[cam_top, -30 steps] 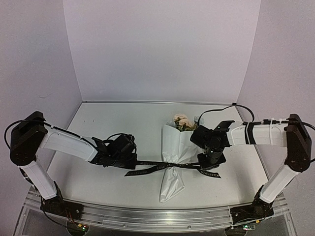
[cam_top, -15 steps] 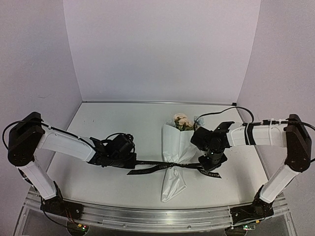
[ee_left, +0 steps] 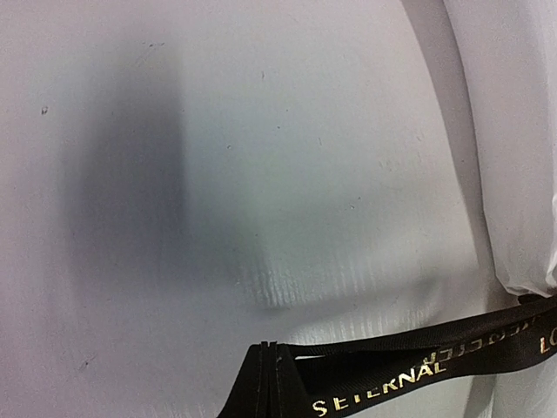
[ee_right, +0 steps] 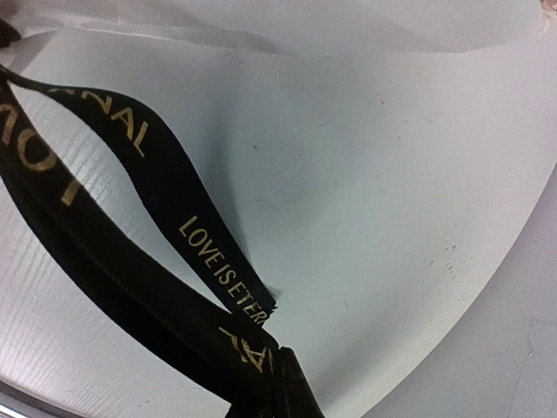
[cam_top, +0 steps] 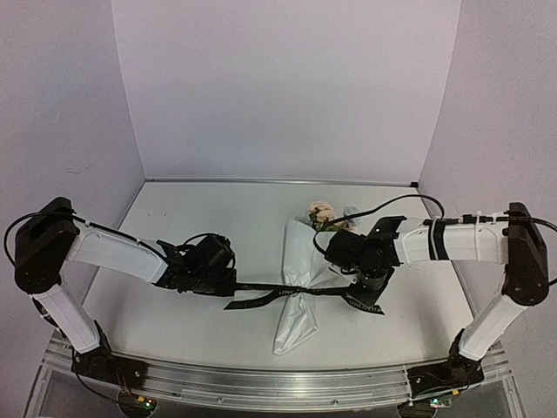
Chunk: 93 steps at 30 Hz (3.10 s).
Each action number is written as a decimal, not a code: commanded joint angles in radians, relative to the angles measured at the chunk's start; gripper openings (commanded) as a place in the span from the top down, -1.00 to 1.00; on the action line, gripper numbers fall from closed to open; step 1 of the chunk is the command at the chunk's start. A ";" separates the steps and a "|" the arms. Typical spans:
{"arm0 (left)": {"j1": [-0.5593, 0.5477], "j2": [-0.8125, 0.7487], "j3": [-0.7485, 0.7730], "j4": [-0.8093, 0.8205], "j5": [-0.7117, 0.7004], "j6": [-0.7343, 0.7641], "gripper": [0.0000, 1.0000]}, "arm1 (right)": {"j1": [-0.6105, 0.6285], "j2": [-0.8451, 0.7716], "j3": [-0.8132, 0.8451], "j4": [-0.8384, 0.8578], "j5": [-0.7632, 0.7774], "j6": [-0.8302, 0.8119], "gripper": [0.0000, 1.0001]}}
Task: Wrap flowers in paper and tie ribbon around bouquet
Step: Adjust the ribbon on the folded bouquet, then reset both arms
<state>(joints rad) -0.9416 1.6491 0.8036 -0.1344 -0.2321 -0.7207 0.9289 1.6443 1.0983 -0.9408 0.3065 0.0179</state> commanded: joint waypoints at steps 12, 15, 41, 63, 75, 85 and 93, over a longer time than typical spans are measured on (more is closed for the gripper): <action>0.058 -0.056 -0.046 -0.157 -0.094 -0.030 1.00 | 0.079 0.057 -0.062 -0.105 0.201 -0.415 1.00; 0.057 -0.058 -0.053 -0.161 -0.091 -0.037 1.00 | 0.093 0.060 -0.081 -0.069 0.209 -0.449 1.00; -0.046 -0.134 -0.034 -0.062 -0.018 0.012 1.00 | 0.075 -0.138 -0.064 0.075 -0.211 0.238 -0.39; -0.124 -0.287 0.025 -0.160 -0.235 -0.085 -0.37 | -0.096 -0.430 -0.301 0.449 -0.381 0.613 -0.96; -0.073 -0.468 0.184 -0.272 -0.268 0.020 -0.99 | -0.099 -0.652 -0.358 0.206 -0.244 0.603 -0.97; -0.068 -0.536 0.241 -0.283 -0.247 0.075 -0.99 | -0.098 -0.794 -0.410 0.117 -0.156 0.613 -0.97; -0.068 -0.523 0.265 -0.319 -0.250 0.072 -0.99 | -0.098 -0.807 -0.404 0.103 -0.150 0.609 -0.97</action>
<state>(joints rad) -1.0115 1.1286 1.0023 -0.4238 -0.4736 -0.6672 0.8352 0.8429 0.6891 -0.8177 0.1195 0.6262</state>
